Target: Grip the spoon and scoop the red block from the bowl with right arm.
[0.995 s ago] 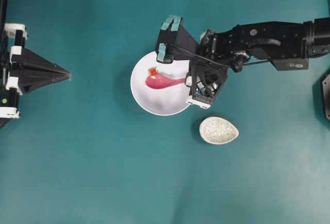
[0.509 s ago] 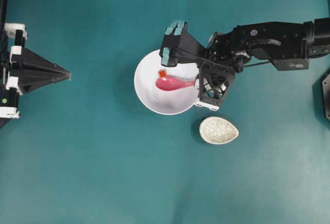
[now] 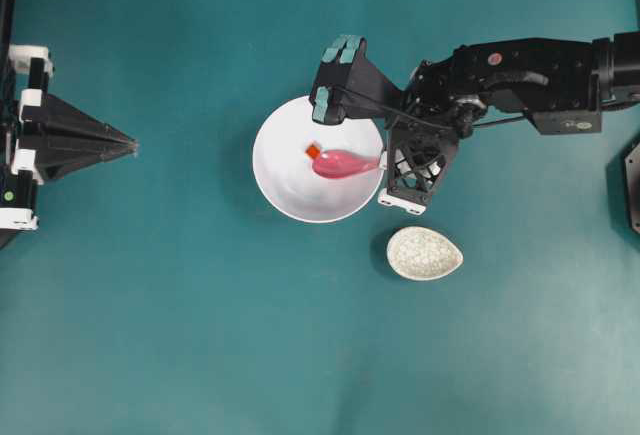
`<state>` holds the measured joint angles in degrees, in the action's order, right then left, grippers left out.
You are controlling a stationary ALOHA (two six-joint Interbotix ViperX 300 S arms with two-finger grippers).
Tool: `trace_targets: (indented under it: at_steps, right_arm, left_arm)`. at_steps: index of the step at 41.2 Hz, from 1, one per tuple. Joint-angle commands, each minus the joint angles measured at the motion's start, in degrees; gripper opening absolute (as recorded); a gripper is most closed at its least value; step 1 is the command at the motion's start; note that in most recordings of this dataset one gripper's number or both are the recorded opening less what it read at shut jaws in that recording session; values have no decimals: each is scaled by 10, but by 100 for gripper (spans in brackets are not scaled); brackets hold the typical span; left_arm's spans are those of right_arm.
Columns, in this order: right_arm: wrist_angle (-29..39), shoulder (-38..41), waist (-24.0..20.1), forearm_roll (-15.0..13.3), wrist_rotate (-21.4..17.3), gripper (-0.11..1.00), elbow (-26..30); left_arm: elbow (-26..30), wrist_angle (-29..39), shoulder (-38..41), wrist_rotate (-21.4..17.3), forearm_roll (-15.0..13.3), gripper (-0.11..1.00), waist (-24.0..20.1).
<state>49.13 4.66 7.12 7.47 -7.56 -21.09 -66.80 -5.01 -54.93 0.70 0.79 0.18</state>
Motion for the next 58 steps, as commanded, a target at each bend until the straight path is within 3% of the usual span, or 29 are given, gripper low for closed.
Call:
trace_targets:
  at_steps: [1,23,36,46,58]
  right_arm:
    - [1,-20,0,3,-1,24,18]
    - [5,5,4,-1,6,24,62]
    - [71,5,5,2,6,24,64]
    - [127,5,5,3,6,24,108]
    - [210,5,5,47,6,24,155]
  left_arm:
    - [15,-6,4,0,2,0,1]
    - [15,-6,4,0,2,0,1]
    - [16,-6,4,0,2,0,1]
    - [16,-6,4,0,2,0,1]
    - [15,-6,4,0,2,0,1]
